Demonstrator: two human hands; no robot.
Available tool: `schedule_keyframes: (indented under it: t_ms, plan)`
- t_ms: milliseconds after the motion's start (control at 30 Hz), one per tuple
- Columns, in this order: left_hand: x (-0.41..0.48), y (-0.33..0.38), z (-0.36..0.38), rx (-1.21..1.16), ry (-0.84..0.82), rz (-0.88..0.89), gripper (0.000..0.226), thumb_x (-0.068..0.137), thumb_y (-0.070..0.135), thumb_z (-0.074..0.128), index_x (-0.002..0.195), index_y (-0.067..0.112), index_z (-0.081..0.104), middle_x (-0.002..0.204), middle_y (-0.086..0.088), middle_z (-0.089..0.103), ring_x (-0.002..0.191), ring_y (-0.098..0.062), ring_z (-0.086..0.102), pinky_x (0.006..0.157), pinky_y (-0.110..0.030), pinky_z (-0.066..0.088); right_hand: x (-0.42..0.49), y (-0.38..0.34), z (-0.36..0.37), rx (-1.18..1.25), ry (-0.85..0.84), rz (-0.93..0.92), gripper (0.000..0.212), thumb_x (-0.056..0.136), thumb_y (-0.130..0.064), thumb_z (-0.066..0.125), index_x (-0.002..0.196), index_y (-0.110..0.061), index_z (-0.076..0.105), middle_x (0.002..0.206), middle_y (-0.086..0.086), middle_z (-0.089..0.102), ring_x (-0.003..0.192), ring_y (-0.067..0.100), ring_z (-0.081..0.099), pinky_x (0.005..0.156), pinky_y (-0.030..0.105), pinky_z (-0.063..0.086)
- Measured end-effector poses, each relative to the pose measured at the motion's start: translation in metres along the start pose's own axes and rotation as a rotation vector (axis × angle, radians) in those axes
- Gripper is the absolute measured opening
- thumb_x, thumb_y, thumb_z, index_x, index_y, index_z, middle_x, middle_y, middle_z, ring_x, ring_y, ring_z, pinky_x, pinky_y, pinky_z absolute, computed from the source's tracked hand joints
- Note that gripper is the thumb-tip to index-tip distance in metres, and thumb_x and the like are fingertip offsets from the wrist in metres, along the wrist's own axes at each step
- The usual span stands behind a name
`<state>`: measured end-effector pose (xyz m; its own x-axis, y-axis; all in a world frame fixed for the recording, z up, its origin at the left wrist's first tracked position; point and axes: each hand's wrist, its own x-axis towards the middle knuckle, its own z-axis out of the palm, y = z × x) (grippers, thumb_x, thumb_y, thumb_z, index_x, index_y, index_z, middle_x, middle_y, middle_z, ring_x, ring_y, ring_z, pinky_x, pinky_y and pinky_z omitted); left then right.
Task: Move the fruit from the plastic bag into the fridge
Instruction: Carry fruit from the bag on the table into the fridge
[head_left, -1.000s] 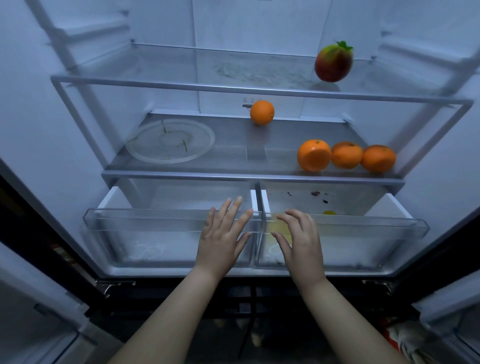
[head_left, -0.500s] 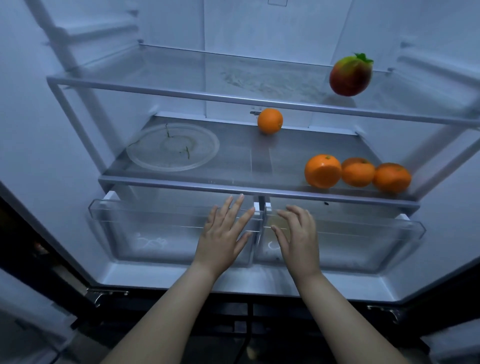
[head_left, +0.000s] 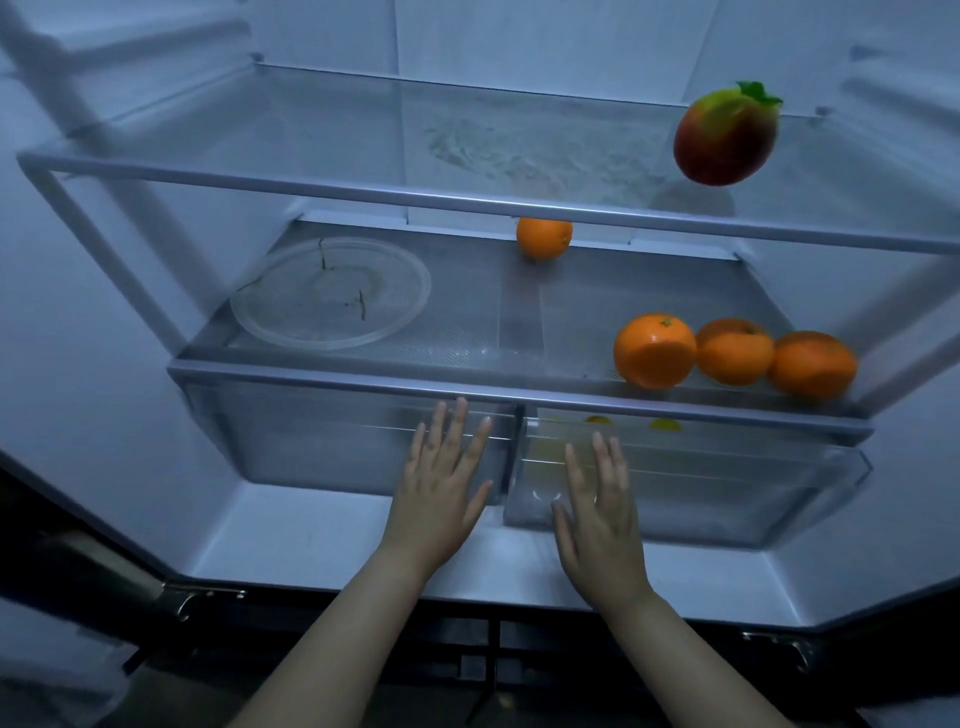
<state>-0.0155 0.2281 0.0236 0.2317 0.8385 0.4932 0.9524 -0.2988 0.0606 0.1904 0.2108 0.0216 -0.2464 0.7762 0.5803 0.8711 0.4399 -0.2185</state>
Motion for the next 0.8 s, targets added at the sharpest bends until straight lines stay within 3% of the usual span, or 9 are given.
schedule_keyframes:
  t_ms: [100, 200, 300, 467, 633, 800]
  plan:
    - [-0.014, 0.005, 0.007, -0.027, -0.038, -0.045, 0.070, 0.090, 0.039, 0.043, 0.150, 0.016, 0.016, 0.158, -0.013, 0.002, 0.145, -0.032, 0.003, 0.116, -0.044, 0.009, -0.006, 0.003, 0.008, -0.040, -0.009, -0.012, 0.065, 0.088, -0.012, 0.051, 0.147, -0.008, 0.024, 0.157, 0.015, 0.004, 0.144, 0.036, 0.008, 0.113, 0.047, 0.022]
    - [-0.020, 0.007, 0.010, -0.013, -0.073, -0.081, 0.069, 0.090, 0.039, 0.041, 0.150, 0.015, 0.016, 0.158, -0.012, 0.001, 0.145, -0.032, 0.002, 0.115, -0.044, 0.010, -0.002, 0.003, 0.010, -0.016, 0.015, 0.018, 0.081, 0.077, 0.006, 0.060, 0.147, -0.011, 0.023, 0.154, 0.018, 0.012, 0.144, 0.036, 0.009, 0.117, 0.040, 0.015]
    - [-0.016, 0.007, 0.009, -0.019, -0.100, -0.094, 0.069, 0.091, 0.039, 0.040, 0.151, 0.016, 0.015, 0.158, -0.010, 0.000, 0.145, -0.032, 0.003, 0.114, -0.045, 0.011, 0.008, 0.005, 0.008, 0.013, 0.015, 0.046, 0.080, 0.073, 0.013, 0.059, 0.145, -0.009, 0.030, 0.150, 0.018, 0.017, 0.144, 0.035, 0.011, 0.118, 0.037, 0.013]
    - [-0.013, 0.006, 0.008, -0.016, -0.148, -0.123, 0.068, 0.091, 0.039, 0.040, 0.151, 0.018, 0.014, 0.159, -0.008, -0.003, 0.145, -0.030, 0.001, 0.115, -0.044, 0.009, 0.019, 0.009, 0.012, 0.007, -0.056, 0.057, 0.078, 0.072, 0.011, 0.058, 0.144, -0.007, 0.034, 0.150, 0.017, 0.019, 0.143, 0.035, 0.014, 0.114, 0.043, 0.022]
    - [-0.013, 0.008, 0.005, 0.019, -0.184, -0.142, 0.068, 0.090, 0.039, 0.036, 0.151, 0.019, 0.014, 0.159, -0.007, -0.003, 0.145, -0.028, -0.001, 0.113, -0.046, 0.011, 0.017, 0.011, 0.012, -0.013, -0.111, 0.055, 0.080, 0.073, 0.007, 0.059, 0.146, -0.007, 0.029, 0.151, 0.016, 0.018, 0.144, 0.034, 0.011, 0.117, 0.039, 0.015]
    - [-0.016, 0.012, -0.004, 0.010, -0.223, -0.167, 0.068, 0.091, 0.039, 0.039, 0.151, 0.020, 0.013, 0.159, -0.005, -0.008, 0.145, -0.025, -0.005, 0.116, -0.047, 0.011, 0.018, 0.001, 0.004, 0.081, -0.131, 0.080, 0.074, 0.077, 0.003, 0.060, 0.145, -0.009, 0.033, 0.153, 0.015, 0.015, 0.145, 0.032, 0.006, 0.114, 0.046, 0.023]
